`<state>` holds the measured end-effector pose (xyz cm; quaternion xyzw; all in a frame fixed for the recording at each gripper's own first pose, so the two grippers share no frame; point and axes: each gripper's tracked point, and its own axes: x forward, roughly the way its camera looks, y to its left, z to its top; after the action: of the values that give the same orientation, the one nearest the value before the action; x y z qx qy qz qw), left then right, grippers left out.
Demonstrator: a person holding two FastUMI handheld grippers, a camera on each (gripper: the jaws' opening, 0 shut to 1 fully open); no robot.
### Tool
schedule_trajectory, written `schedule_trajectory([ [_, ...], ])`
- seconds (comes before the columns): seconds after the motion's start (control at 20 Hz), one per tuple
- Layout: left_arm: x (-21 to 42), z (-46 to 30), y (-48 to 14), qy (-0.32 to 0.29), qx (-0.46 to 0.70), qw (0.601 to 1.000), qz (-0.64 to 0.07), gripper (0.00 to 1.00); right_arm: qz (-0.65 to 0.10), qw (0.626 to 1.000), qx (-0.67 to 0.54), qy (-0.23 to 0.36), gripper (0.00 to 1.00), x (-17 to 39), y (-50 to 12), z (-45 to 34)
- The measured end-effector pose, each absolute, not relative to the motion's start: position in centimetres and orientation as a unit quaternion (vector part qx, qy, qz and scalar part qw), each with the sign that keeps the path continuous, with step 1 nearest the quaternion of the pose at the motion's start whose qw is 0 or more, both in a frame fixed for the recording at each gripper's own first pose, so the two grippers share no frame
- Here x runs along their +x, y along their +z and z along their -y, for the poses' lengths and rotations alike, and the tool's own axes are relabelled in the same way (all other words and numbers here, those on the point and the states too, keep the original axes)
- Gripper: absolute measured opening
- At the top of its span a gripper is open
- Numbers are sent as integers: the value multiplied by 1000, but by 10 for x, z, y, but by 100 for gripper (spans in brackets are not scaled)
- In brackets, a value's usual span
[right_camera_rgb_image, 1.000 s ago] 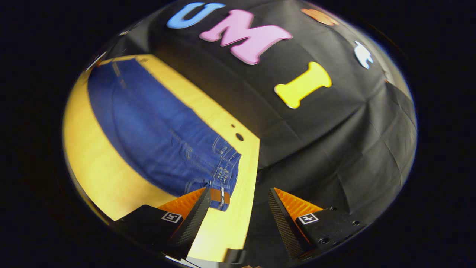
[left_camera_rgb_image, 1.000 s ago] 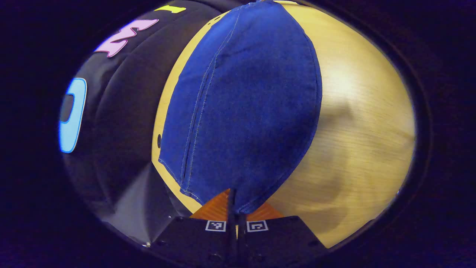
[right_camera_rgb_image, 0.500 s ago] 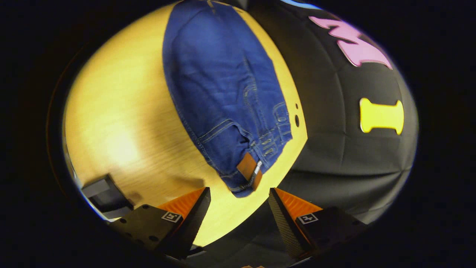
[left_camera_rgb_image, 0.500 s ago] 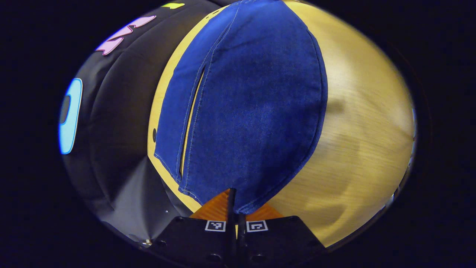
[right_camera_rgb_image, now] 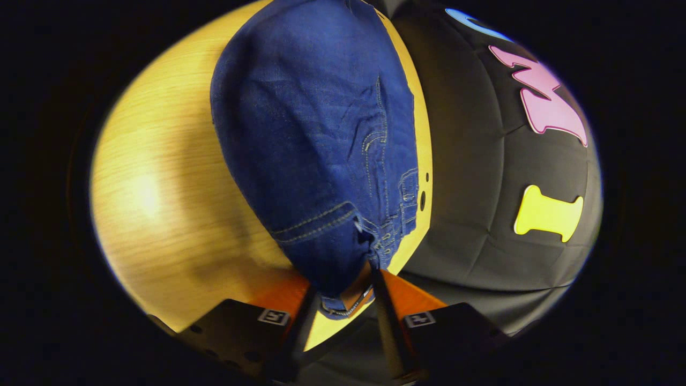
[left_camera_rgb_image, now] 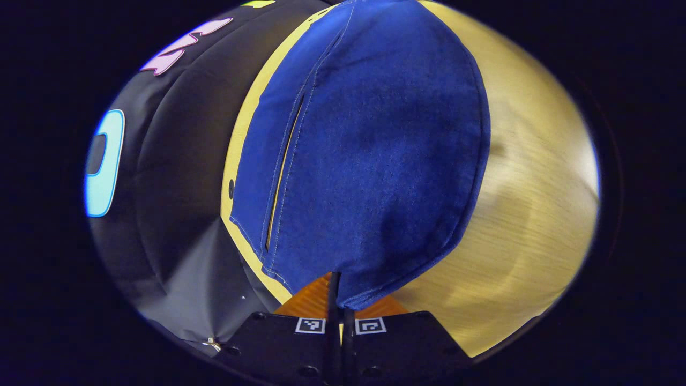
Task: Grasp the waist and the cuffs of the jeans and fold them to make the two legs overlap; first hold the waist and fold one-third of the jeans toward the cuffs, then hold the cuffs and fold the remaining one-third in the same direction to finish folding.
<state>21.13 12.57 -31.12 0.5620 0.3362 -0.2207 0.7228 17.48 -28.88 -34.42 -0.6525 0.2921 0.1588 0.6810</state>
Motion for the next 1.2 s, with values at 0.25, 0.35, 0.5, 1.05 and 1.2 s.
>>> schedule_trajectory([
  [0.25, 210, -119, -309, -214, 556, 725, -345, 6, -298, 682, -642, 185, 16, 175, -351, 290],
  [0.35, 208, -119, -310, -216, 547, 728, -353, 6, -319, 681, -621, 220, 12, 166, -353, 289],
  [0.5, 204, -119, -312, -234, 514, 734, -377, 6, -334, 656, -623, 262, 10, 145, -347, 290],
  [1.05, 241, -103, -225, -245, 331, 806, -426, 6, -276, 671, -633, 269, 9, 186, -221, 271],
  [1.2, 277, -112, -184, -198, 270, 838, -431, 6, -268, 698, -613, 255, 9, 231, -182, 265],
])
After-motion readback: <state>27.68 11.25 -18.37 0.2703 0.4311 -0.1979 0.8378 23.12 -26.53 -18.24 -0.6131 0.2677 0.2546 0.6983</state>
